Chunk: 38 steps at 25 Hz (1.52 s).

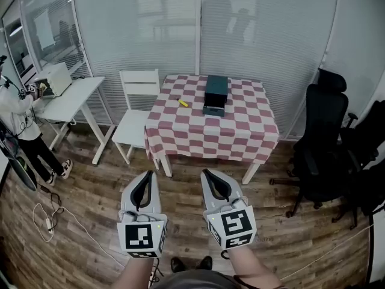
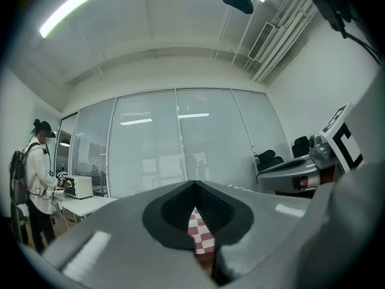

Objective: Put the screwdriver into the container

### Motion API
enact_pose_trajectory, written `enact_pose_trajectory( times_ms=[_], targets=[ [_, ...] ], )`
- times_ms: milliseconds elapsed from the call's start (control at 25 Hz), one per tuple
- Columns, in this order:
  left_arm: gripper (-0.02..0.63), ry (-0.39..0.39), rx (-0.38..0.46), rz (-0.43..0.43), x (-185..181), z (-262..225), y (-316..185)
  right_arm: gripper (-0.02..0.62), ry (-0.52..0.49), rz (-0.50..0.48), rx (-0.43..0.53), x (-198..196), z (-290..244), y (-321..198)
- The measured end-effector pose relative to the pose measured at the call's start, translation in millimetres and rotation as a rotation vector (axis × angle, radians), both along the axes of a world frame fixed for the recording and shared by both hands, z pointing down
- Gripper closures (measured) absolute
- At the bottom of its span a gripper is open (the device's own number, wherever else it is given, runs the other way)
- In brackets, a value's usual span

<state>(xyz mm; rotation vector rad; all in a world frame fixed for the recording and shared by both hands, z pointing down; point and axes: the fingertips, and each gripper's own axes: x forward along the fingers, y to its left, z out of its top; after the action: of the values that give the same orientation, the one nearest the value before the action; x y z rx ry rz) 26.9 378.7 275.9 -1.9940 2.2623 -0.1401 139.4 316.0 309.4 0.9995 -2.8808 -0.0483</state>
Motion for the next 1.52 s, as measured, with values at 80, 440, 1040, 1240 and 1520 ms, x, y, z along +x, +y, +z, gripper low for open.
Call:
enact_pose_trajectory(
  times_ms=[80, 440, 1040, 1240, 1520],
  targets=[
    [0.606, -0.002, -0.003, -0.006, 4.5, 0.6, -2.1, 0.571, -0.012, -0.011, -0.01, 3.5, -0.1, -2.0],
    [0.606, -0.004, -0.006, -0.02, 21.2, 4.6, -15.7, 0.571, -0.005, -0.026, -0.02, 21.1, 10.3, -15.1],
    [0.606, 0.027, -0.031, 0.016, -50.5, 28.3, -114.8, 0.571, 0.017, -0.03, -0.068, -56.3, 31.5, -109.3],
    [0.606, 0.027, -0.013, 0.041, -92.2, 18.3, -158.0, 0.571, 0.019, -0.012, -0.049, -99.4, 19.4, -156.0],
    [0.606, 0.021, 0.039, 0.081, -140.2, -0.2, -202.3, 0.571, 0.017, 0.021, 0.012, -147.3, -4.4, -201.7]
  ],
)
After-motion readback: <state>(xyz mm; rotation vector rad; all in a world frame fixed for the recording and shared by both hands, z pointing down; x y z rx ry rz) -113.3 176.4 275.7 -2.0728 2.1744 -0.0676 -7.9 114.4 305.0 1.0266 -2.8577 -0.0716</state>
